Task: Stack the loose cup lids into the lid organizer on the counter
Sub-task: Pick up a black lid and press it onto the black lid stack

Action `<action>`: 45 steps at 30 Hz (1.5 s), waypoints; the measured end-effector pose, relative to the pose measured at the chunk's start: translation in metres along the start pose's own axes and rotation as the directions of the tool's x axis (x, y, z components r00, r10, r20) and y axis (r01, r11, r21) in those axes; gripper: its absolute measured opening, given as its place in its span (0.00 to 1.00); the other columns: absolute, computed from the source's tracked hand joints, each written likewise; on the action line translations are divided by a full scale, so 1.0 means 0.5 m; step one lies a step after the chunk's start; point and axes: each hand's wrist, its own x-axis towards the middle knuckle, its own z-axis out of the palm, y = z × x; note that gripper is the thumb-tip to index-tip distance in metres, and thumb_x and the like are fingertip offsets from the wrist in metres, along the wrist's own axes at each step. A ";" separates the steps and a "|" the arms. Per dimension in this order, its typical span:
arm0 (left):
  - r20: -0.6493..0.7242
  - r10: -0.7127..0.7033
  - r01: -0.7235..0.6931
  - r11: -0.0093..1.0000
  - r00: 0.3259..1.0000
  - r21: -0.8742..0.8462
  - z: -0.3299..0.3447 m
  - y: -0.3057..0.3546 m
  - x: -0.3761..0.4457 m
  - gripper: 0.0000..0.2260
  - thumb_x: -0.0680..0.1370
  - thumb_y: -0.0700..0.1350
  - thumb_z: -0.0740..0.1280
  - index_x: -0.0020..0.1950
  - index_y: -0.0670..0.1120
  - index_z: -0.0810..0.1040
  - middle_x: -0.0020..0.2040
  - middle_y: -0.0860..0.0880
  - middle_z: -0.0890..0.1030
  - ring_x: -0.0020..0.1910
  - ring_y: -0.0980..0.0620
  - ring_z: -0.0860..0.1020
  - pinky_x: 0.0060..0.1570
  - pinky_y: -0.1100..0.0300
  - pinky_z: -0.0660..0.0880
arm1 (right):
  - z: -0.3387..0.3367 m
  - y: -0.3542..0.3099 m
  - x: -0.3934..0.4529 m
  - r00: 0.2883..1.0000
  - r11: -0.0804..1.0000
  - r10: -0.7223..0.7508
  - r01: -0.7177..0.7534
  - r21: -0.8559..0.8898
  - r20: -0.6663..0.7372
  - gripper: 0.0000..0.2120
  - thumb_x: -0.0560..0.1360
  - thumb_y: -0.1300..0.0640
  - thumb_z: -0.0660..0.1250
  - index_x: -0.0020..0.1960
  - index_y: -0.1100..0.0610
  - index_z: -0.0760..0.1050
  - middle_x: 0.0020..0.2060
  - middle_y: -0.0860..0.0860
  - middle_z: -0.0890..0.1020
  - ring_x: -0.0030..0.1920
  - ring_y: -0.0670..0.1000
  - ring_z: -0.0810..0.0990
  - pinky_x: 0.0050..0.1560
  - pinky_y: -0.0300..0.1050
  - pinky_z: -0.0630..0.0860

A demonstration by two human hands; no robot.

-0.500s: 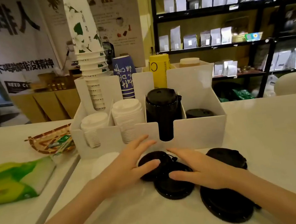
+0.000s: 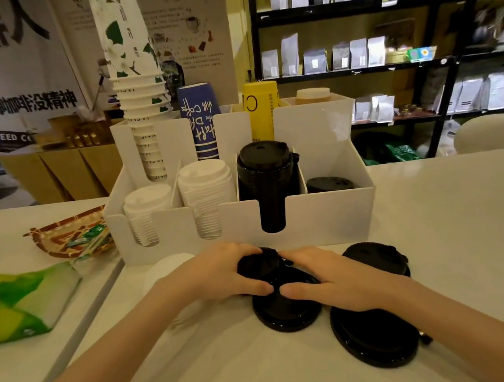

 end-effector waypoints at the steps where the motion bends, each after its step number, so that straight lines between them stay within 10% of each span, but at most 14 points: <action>1: -0.013 0.008 -0.008 1.000 1.000 0.008 -0.009 0.004 0.000 0.25 0.68 0.58 0.68 0.63 0.53 0.71 0.57 0.51 0.79 0.53 0.54 0.75 0.54 0.59 0.73 | -0.003 -0.002 0.000 1.000 1.000 0.000 0.000 0.014 -0.006 0.21 0.74 0.41 0.59 0.65 0.42 0.63 0.62 0.42 0.74 0.59 0.40 0.72 0.62 0.44 0.71; 8: -0.250 0.073 -0.082 0.996 0.965 -0.024 -0.105 0.023 -0.002 0.28 0.59 0.65 0.69 0.56 0.56 0.75 0.50 0.54 0.79 0.49 0.58 0.75 0.48 0.61 0.74 | -0.064 -0.044 0.002 0.991 0.998 0.001 0.007 0.061 -0.136 0.18 0.73 0.41 0.58 0.60 0.30 0.58 0.59 0.31 0.69 0.57 0.27 0.66 0.58 0.26 0.65; 17: -0.466 0.117 -0.203 0.969 0.877 -0.139 -0.216 0.053 0.021 0.27 0.57 0.66 0.70 0.53 0.59 0.75 0.49 0.59 0.79 0.48 0.62 0.75 0.38 0.71 0.71 | -0.163 -0.075 0.043 0.898 0.995 -0.066 0.094 0.043 -0.436 0.25 0.69 0.39 0.56 0.65 0.42 0.66 0.50 0.36 0.78 0.52 0.40 0.76 0.52 0.38 0.73; 24: -0.669 0.151 -0.381 0.900 0.727 -0.211 -0.195 0.051 0.100 0.25 0.60 0.57 0.75 0.55 0.57 0.74 0.50 0.63 0.75 0.53 0.62 0.73 0.49 0.71 0.72 | -0.180 -0.056 0.076 0.789 0.959 -0.081 0.228 0.168 -0.608 0.16 0.79 0.55 0.53 0.56 0.34 0.66 0.52 0.27 0.73 0.54 0.25 0.69 0.50 0.18 0.62; 28: -0.728 0.093 -0.350 0.913 0.679 -0.209 -0.163 0.036 0.148 0.30 0.62 0.54 0.75 0.62 0.52 0.71 0.56 0.55 0.76 0.56 0.58 0.72 0.55 0.67 0.69 | -0.168 -0.014 0.106 0.820 0.967 -0.003 0.149 0.208 -0.572 0.17 0.79 0.52 0.51 0.58 0.30 0.57 0.55 0.24 0.64 0.61 0.29 0.63 0.62 0.28 0.57; 45: -0.592 0.027 -0.241 0.928 0.805 -0.285 -0.150 0.014 0.168 0.28 0.66 0.53 0.72 0.64 0.50 0.70 0.61 0.50 0.76 0.56 0.55 0.71 0.52 0.64 0.72 | -0.145 0.022 0.135 0.821 0.990 0.070 0.012 0.140 -0.567 0.20 0.78 0.50 0.53 0.69 0.41 0.54 0.65 0.42 0.64 0.63 0.39 0.59 0.64 0.38 0.56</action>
